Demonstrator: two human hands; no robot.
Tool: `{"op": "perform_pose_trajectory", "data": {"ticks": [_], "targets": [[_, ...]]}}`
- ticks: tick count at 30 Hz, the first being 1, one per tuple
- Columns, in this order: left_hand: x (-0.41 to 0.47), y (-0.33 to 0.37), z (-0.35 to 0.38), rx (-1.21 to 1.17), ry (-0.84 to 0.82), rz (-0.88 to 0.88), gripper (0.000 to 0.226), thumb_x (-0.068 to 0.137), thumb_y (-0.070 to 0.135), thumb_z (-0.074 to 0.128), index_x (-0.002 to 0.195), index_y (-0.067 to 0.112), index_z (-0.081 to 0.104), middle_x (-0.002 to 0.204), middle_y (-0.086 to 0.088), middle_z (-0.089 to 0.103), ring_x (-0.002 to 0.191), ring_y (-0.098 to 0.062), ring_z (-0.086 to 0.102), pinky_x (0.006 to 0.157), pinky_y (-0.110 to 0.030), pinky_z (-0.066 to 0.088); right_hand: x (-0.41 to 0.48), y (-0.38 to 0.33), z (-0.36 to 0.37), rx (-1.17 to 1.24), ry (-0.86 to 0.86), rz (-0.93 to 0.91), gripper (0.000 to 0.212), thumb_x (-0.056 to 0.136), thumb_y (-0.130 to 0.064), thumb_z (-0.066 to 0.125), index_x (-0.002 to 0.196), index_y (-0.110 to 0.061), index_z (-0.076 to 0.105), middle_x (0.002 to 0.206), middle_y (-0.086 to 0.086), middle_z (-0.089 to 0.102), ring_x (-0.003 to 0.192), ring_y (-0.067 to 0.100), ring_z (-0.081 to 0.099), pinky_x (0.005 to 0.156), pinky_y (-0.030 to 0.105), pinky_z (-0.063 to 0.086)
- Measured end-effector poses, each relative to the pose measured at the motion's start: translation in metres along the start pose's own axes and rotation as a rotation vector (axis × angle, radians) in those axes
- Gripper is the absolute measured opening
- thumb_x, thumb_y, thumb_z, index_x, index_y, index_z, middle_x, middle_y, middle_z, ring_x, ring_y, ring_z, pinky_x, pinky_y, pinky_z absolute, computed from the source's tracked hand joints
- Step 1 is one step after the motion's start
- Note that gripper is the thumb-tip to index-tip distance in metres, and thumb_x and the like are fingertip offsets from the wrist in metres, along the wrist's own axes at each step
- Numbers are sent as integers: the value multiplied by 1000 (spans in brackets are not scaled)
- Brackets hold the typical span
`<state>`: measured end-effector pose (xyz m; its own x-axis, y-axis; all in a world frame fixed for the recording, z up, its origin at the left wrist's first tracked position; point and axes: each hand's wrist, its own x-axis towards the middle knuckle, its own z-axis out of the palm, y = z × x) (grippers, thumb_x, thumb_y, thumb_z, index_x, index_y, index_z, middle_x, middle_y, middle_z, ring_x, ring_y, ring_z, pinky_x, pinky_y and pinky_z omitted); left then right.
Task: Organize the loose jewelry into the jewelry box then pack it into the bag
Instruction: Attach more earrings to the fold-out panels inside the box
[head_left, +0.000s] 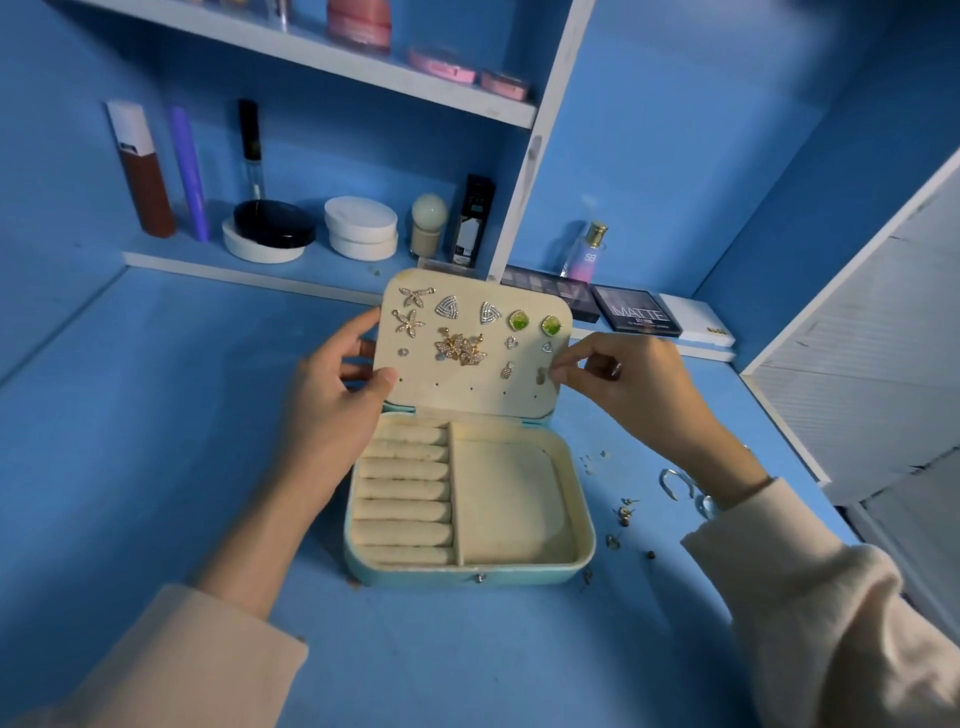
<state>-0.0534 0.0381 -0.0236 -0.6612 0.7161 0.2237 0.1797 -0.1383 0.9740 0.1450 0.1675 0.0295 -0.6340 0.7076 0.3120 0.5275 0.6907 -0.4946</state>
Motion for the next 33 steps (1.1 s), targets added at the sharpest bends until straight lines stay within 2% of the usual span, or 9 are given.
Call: {"op": "perform_pose_trajectory", "data": {"ticks": [3, 7, 11, 17, 21, 25, 29, 33], "targets": [[-1, 2, -1, 1, -2, 3, 57, 86, -9, 57, 104, 44, 54, 86, 13, 60, 67, 12, 57, 64, -8, 48, -9, 13, -9, -27, 3, 41, 8, 82, -14, 70, 80, -21, 72, 60, 2, 59, 54, 7, 44, 53, 9, 35], [-1, 3, 0, -5, -1, -3, 58, 86, -10, 57, 101, 46, 53, 85, 13, 59, 65, 12, 57, 62, -7, 47, -23, 31, -23, -99, -162, 100, 14, 80, -8, 71, 77, -22, 72, 69, -8, 66, 70, 5, 56, 63, 4, 39], [-1, 3, 0, 2, -1, -15, 55, 86, -9, 57, 107, 42, 54, 86, 14, 59, 65, 13, 57, 63, -7, 48, -35, 42, -24, -167, -290, 137, 12, 79, -9, 72, 81, -20, 74, 69, -17, 63, 68, -8, 57, 64, 3, 39], [-1, 3, 0, -10, -2, -18, 56, 87, -9, 57, 110, 42, 52, 87, 12, 59, 64, 12, 57, 61, -6, 48, -43, 46, -19, -138, -228, 128, 7, 80, -9, 71, 82, -14, 74, 71, -19, 62, 69, -12, 56, 64, 1, 38], [-1, 3, 0, -3, -3, -11, 58, 86, -9, 57, 105, 46, 52, 87, 11, 59, 64, 11, 57, 60, -5, 47, -44, 48, -12, -111, -187, 85, 12, 80, -11, 72, 78, -22, 71, 75, -11, 66, 73, -4, 58, 64, 5, 40], [-1, 3, 0, 0, -7, -12, 59, 87, -9, 57, 101, 48, 52, 86, 12, 59, 63, 11, 57, 62, -6, 47, -42, 51, -8, -147, -215, 28, 11, 78, -14, 74, 81, -25, 73, 81, -7, 64, 77, 6, 58, 64, 6, 39], [-1, 3, 0, -10, -5, -20, 57, 86, -9, 56, 107, 44, 53, 86, 11, 59, 63, 11, 56, 61, -7, 48, -43, 53, -4, -187, -208, -20, 10, 76, -18, 75, 81, -27, 75, 80, -7, 62, 77, 7, 57, 63, 16, 40], [0, 2, 0, -1, -9, -9, 60, 86, -9, 57, 102, 49, 54, 87, 10, 60, 65, 8, 57, 66, -12, 49, -44, 53, 0, -201, -175, -35, 7, 77, -18, 73, 78, -25, 73, 79, -7, 59, 76, 9, 55, 64, 22, 40]]}}
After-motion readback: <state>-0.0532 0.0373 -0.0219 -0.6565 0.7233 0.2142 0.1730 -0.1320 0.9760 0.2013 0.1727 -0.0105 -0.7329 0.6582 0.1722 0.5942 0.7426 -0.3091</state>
